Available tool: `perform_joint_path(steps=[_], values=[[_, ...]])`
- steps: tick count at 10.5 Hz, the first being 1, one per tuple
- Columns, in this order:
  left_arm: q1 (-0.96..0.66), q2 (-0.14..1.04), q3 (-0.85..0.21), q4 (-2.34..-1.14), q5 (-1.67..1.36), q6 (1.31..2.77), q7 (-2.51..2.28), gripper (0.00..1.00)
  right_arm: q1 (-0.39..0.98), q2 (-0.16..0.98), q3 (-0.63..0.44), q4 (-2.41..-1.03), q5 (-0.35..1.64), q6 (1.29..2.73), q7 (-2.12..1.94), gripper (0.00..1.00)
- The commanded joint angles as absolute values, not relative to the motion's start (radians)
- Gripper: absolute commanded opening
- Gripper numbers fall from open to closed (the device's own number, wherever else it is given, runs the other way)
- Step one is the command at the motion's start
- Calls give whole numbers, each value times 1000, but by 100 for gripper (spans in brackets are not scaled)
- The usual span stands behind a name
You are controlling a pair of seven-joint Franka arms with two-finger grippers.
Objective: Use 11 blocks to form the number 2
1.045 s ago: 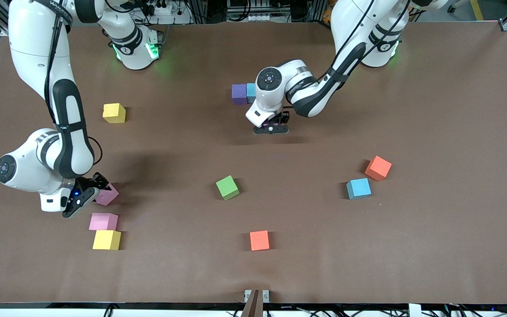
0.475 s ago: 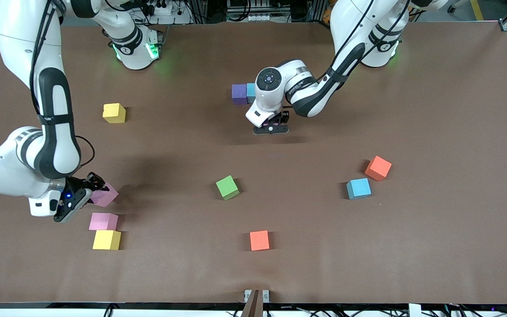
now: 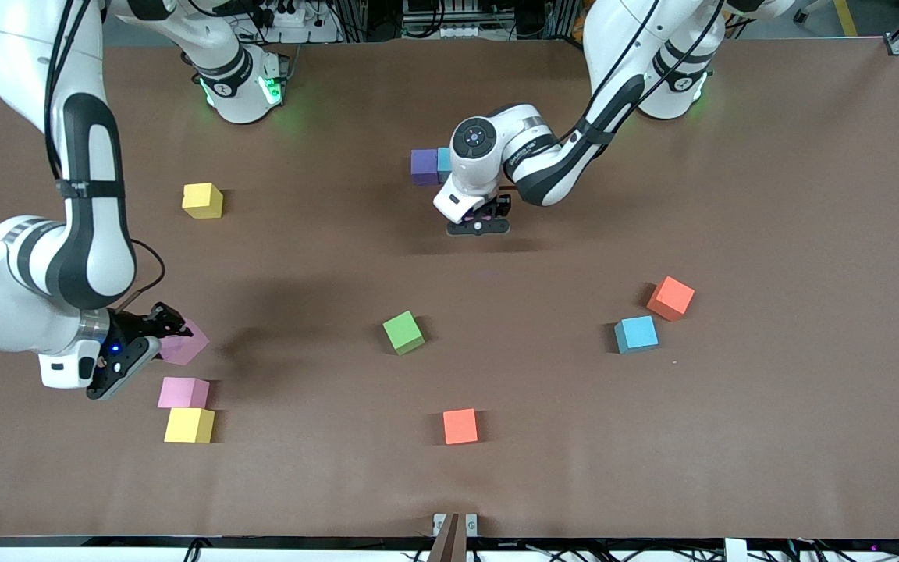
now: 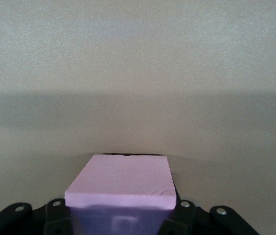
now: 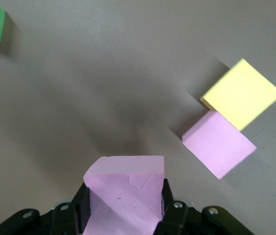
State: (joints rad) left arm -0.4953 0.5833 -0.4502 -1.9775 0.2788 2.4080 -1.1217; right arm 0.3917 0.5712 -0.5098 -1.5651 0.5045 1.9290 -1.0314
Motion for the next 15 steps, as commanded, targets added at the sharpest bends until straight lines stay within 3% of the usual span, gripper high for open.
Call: perform_joint_path(steps=[1,3,6,11,15], values=[[-499,594,-451,-1962,313,2398,-1157,56,440,551,-509,-1571,483,1914,-1008,40],[-500,594,-451,-1962,313,2398,-1157,59,507,552,-509,-1571,483,1924,-1011,40],[-499,594,-451,-1962,313,2398,-1155,100,600,554,-508,-1571,483,1927,-1011,39],[-499,594,-451,-1960,313,2398,-1155,100,698,560,-502,-1575,489,1934,-1038,39],[-482,476,-454,-1962,313,2327,-1181,100,782,558,-502,-1592,494,1971,-1039,40]])
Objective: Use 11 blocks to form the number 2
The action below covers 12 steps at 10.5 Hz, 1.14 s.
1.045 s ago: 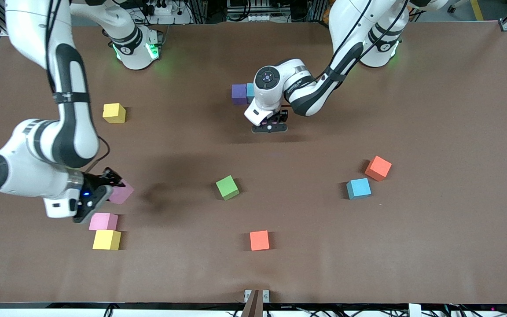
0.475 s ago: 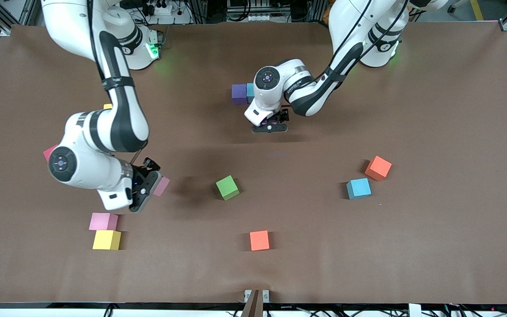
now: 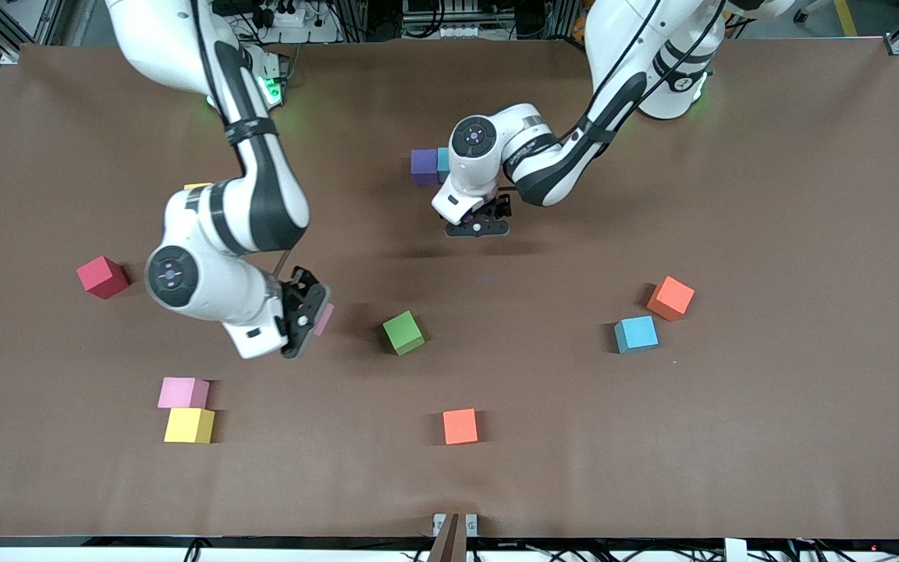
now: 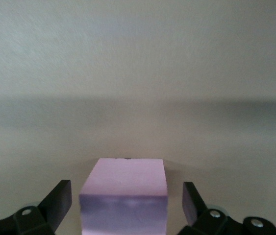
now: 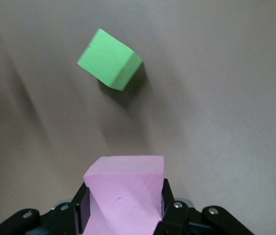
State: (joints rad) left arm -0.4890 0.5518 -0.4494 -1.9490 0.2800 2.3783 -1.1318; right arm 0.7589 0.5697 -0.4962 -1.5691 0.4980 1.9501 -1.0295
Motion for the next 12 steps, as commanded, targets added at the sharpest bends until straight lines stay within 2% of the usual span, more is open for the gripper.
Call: perform_joint_path(steps=[1,6,9,12], values=[[-480,444,-451,-1965,316,2304,-1169,100,810,555,-500,-1609,495,1997,-1039,40],[-396,387,-431,-1916,362,2273,-1154,100,958,537,-500,-1707,500,2149,-1045,40],[-361,400,-315,-1820,347,2273,-982,100,1047,522,-502,-1767,500,2210,-1046,39],[-313,535,-311,-1648,342,2273,-948,100,1149,503,-500,-1873,500,2336,-1043,39]])
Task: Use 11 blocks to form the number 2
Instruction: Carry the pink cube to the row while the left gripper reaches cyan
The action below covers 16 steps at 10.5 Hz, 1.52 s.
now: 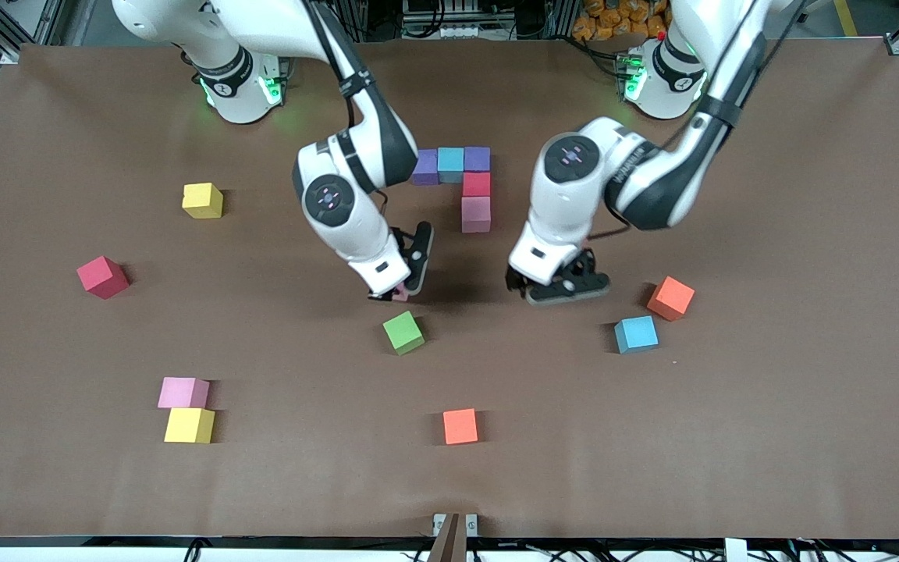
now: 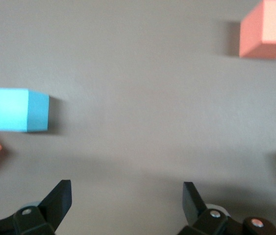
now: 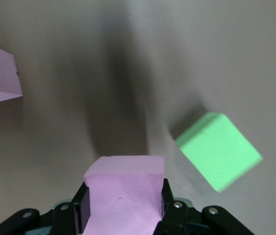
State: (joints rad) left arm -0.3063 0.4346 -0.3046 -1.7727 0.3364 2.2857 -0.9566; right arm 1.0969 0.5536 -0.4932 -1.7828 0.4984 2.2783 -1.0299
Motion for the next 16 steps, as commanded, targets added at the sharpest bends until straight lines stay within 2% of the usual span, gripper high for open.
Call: perform_joint_path(steps=[1,3,6,11,14,16], values=[[-304,578,-310,-1585,342,2273,-948,100,1190,503,-502,-1900,503,2364,-1029,39],[-269,638,-310,-1511,330,2273,-946,100,1254,503,-502,-1951,514,2425,-976,37],[-218,626,-308,-1511,334,2272,-890,100,1308,499,-502,-1974,538,2433,-869,37],[-57,626,-314,-1575,327,2266,-550,100,1368,505,-486,-2016,583,2497,-854,36],[-28,609,-316,-1598,264,2122,-560,100,1368,508,-436,-2042,583,2562,-853,36],[-18,592,-318,-1640,200,2102,-567,100,1368,509,-422,-2042,583,2563,-835,36]])
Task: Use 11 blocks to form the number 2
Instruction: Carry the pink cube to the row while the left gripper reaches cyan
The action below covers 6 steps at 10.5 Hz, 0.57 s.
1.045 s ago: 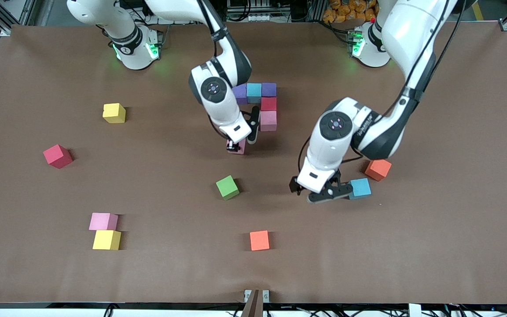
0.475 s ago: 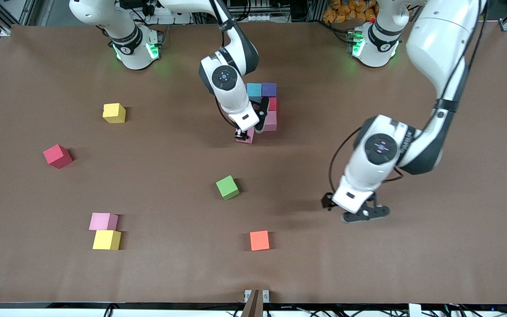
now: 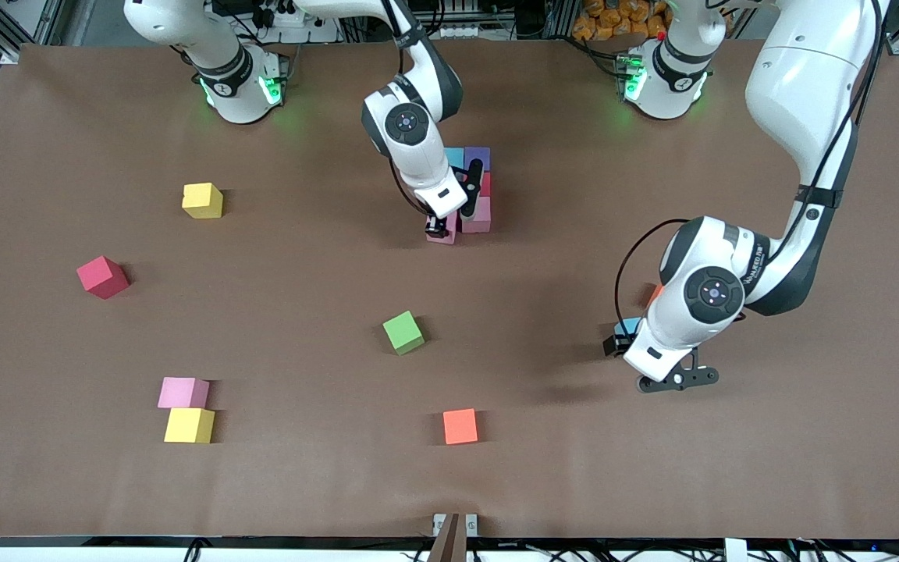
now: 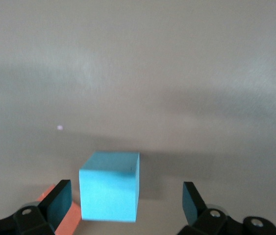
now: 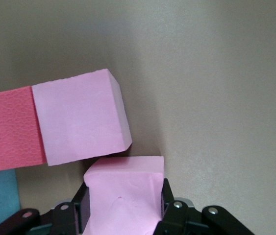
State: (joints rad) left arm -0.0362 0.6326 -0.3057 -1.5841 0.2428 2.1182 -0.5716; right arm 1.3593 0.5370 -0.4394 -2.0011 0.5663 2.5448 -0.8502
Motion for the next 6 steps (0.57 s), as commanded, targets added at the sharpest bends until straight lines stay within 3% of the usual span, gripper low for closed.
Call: perform_joint_path(steps=[1,6], values=[[-18,592,-318,-1658,199,2105,-568,100,1368,509,-417,-2042,583,2563,-834,36],[-20,606,-314,-1687,212,2109,-566,100,1371,512,-399,-2042,583,2577,-818,36]])
